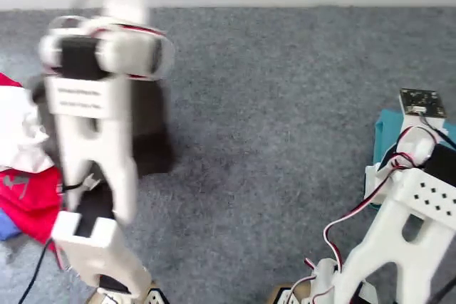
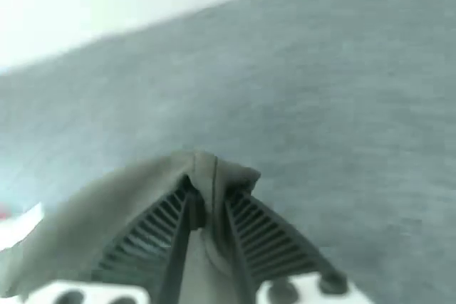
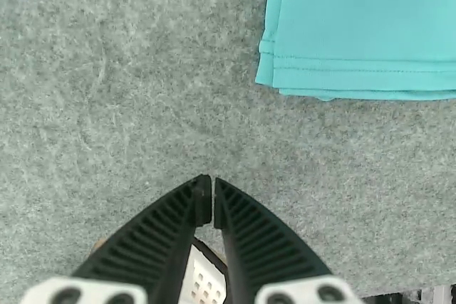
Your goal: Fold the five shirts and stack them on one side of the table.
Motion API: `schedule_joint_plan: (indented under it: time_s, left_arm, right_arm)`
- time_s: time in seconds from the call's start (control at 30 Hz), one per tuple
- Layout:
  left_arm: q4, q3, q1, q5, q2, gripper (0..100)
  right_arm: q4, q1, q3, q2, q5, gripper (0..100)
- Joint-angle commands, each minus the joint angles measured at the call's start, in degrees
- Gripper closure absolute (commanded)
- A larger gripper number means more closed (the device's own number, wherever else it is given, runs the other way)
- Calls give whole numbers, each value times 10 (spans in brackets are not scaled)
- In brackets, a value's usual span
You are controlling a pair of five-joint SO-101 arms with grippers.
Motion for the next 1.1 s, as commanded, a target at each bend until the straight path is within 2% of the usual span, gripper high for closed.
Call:
schedule_joint_plan:
  time_s: [0.0, 0.23, 0.4, 0.6, 0.77, 0.87, 1.07]
  left_arm:
    - [-49, 6, 120, 22, -18, 988]
    - [-192, 22, 252, 21, 79, 988]
    - [-229, -34, 299, 21, 149, 968]
    - [-162, -138, 309, 25, 169, 814]
    - [-57, -218, 291, 25, 169, 800]
    - [11, -250, 269, 21, 169, 800]
    - [13, -240, 173, 21, 138, 804]
  right_arm:
    - [23, -5, -18, -16, -3, 990]
    - [23, -5, -18, -15, -3, 990]
    - [23, -4, -18, -11, -4, 990]
    - [23, -5, -18, -11, -5, 990]
    - [22, -21, -18, -10, -3, 982]
    - [22, -65, -18, -10, -2, 973]
    - [22, -232, -18, -1, -2, 966]
